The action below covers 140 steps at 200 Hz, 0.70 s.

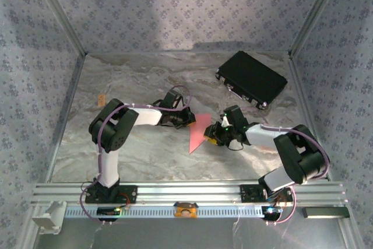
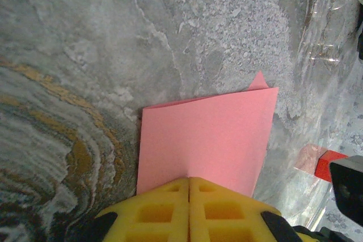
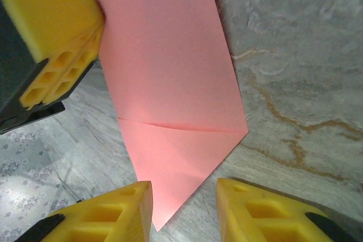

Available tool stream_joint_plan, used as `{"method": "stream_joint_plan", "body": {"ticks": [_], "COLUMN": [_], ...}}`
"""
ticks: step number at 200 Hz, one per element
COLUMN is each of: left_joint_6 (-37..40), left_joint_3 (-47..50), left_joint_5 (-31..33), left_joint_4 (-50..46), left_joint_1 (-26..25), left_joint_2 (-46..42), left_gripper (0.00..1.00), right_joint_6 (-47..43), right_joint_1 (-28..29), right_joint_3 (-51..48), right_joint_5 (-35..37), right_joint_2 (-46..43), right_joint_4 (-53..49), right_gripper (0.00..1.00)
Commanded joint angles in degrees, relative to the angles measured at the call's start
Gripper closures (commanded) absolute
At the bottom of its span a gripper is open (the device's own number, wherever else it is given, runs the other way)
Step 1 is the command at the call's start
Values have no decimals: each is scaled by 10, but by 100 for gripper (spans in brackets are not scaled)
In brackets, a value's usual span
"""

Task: Fold a paper plane with a square sheet of paper (pick it up from the middle)
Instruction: Fold the wing for the fifth time at the center of the table.

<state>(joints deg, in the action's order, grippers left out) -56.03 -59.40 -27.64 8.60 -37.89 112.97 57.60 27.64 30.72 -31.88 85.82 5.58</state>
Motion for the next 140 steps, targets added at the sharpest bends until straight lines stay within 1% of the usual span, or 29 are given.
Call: {"method": "stream_joint_plan", "body": {"ticks": [1,32,47,87,107,140], "left_joint_6": [6,5,5,6,6,6], "left_joint_3": [22,25,24,24,25,22], "left_joint_5": [9,9,10,10,11,9], "left_joint_4": [-56,-54,-54,-55,-56,-57], "left_joint_1": [0,0,0,0,0,0], "left_joint_2": [-1,-2,-3,-4,-4,-3], "left_gripper": [93,93,93,93,93,93], "right_joint_6": [21,26,35,36,22,-25], "right_joint_1": [9,13,15,12,9,-2], "right_joint_3": [17,23,24,29,24,40], "right_joint_5": [-18,-13,-10,1,7,-10], "right_joint_2": [22,45,46,40,23,21], "right_joint_4": [9,16,38,57,63,65], "right_gripper": [65,66,65,64,63,61]}}
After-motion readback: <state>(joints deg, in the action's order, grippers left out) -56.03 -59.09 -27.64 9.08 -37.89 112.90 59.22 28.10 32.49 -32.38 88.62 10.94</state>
